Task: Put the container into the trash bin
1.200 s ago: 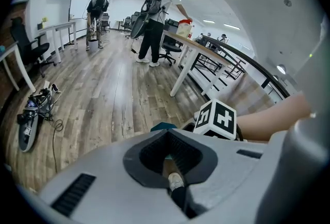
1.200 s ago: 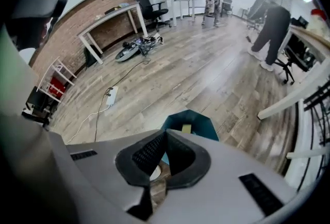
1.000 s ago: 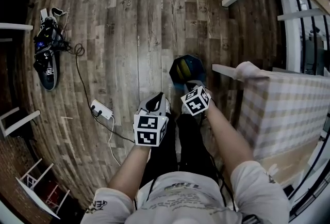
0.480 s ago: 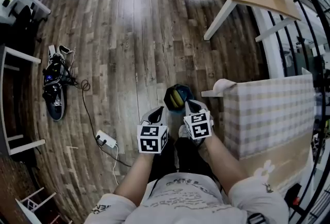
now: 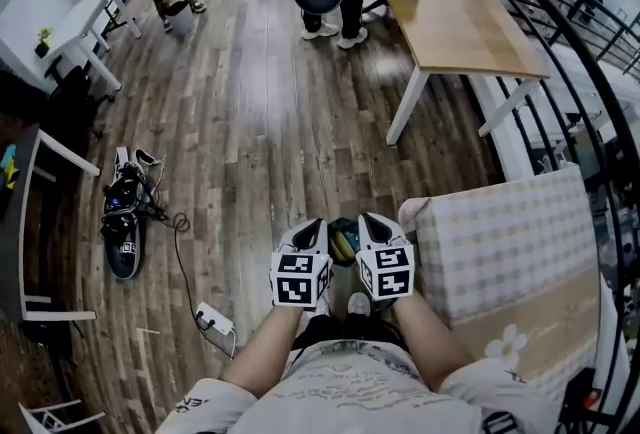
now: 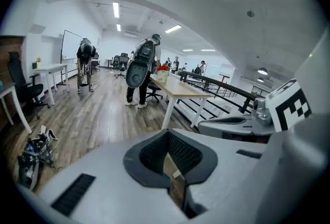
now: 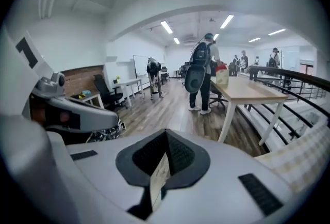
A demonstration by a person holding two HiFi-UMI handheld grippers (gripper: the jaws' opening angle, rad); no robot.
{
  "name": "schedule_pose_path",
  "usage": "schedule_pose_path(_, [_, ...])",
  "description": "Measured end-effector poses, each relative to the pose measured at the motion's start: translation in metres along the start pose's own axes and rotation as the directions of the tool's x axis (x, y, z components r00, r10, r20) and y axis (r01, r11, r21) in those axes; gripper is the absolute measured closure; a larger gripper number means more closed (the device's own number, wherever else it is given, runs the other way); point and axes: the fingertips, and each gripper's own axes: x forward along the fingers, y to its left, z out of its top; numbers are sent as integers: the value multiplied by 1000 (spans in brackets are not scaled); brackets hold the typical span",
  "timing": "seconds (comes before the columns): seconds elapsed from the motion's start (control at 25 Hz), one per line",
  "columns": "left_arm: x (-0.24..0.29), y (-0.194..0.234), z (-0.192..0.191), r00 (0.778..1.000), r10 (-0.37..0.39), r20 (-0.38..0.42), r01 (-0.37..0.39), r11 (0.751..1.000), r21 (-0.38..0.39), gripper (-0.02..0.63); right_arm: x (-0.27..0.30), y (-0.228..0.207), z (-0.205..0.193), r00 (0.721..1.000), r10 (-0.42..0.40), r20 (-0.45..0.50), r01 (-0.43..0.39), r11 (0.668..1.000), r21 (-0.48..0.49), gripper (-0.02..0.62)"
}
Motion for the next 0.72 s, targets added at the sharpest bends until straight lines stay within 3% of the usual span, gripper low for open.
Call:
schedule_pose_path(0.28, [-37, -31, 62, 992, -42, 118, 38, 998, 40, 601, -61, -2, 96, 976, -34, 214, 27, 999, 32, 594])
schedule_pose_path(0.48, [-54, -43, 89, 984, -52, 172, 38, 996, 80, 601, -85, 8, 123, 959, -23, 282, 17, 1000, 23, 594])
schedule_pose_path(0.72, [-56, -51, 104, 979, -54, 195, 38, 995, 88, 601, -92, 4, 133, 954, -11, 299, 6, 1000, 17, 594])
